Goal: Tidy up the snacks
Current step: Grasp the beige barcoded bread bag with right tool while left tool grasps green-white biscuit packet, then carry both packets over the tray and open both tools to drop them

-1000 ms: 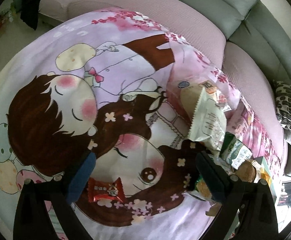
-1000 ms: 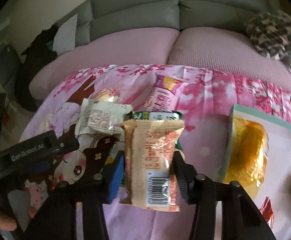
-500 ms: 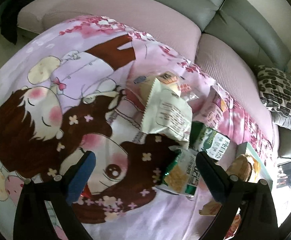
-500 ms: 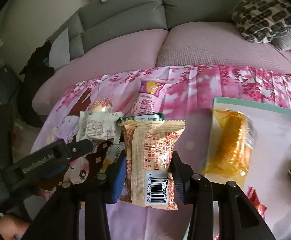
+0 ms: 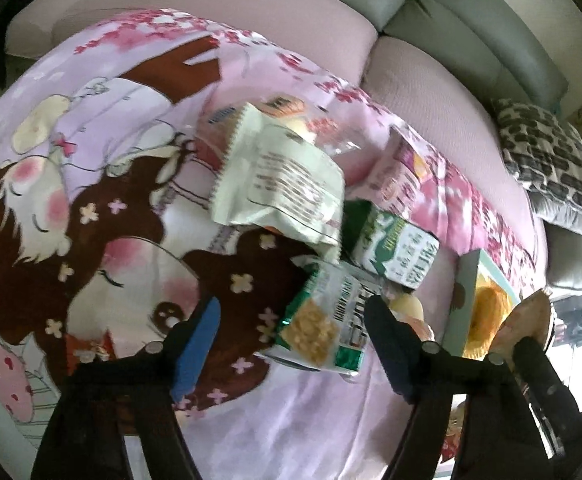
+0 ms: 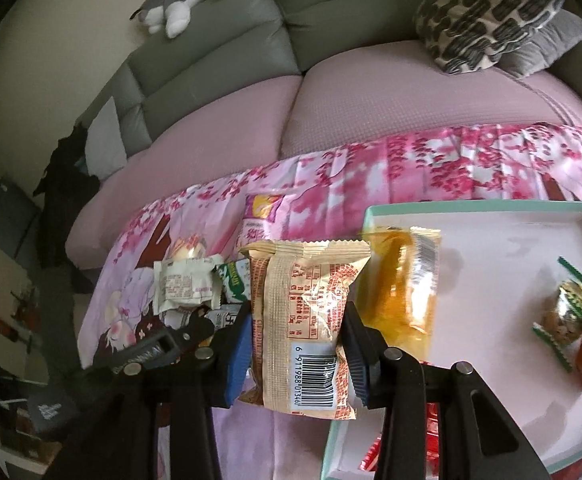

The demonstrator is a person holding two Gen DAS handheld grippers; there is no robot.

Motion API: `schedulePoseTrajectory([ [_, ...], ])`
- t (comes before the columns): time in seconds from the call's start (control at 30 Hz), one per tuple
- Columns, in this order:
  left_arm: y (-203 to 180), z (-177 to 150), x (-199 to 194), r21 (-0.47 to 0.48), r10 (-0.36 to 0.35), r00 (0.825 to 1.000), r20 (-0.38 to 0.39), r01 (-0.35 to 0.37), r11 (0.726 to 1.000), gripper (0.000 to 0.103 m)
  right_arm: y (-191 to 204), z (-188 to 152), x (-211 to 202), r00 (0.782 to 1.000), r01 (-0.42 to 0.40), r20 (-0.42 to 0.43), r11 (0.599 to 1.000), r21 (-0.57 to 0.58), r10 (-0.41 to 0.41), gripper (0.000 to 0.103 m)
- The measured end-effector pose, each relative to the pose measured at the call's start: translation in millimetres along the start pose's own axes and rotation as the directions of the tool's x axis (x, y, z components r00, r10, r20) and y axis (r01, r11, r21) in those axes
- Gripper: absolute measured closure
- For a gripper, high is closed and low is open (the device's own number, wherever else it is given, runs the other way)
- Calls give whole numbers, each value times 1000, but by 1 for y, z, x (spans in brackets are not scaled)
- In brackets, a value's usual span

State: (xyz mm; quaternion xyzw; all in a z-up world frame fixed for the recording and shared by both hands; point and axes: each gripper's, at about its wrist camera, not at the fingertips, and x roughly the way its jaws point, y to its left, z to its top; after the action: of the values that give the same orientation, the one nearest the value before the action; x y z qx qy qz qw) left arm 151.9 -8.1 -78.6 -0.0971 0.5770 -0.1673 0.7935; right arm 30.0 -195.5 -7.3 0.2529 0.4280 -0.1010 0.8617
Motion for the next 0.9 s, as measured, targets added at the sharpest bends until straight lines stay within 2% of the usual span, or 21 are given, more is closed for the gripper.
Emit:
schedulePoseTrajectory([
  [0.2, -23, -6, 8, 83, -11, 1000, -24, 13, 996, 38, -7, 2, -3, 1000, 9, -3, 1000, 23, -9, 58],
  [0.27, -27, -9, 11, 105, 2, 999, -32, 2, 994, 40, -9, 2, -2, 1000, 9, -6, 999, 31, -8, 58],
  [0.33, -29, -10, 16, 123, 23, 999, -40, -17, 992, 47, -10, 2, -3, 1000, 11, -5, 999, 35, -10, 58],
  [0.5, -24, -11, 18, 111, 13, 999, -48, -8, 994, 47, -14, 2, -2, 1000, 18, -17, 999, 43, -17, 58],
  [0.7, -37, -17, 29, 184, 92, 995, -45, -82, 979, 47, -14, 1, 1, 999, 23, -27, 999, 48, -22, 58],
  [0.9, -41, -19, 33, 213, 113, 993, -31, -104, 971, 48, -15, 0, 3, 999, 31, -36, 998, 49, -29, 58],
])
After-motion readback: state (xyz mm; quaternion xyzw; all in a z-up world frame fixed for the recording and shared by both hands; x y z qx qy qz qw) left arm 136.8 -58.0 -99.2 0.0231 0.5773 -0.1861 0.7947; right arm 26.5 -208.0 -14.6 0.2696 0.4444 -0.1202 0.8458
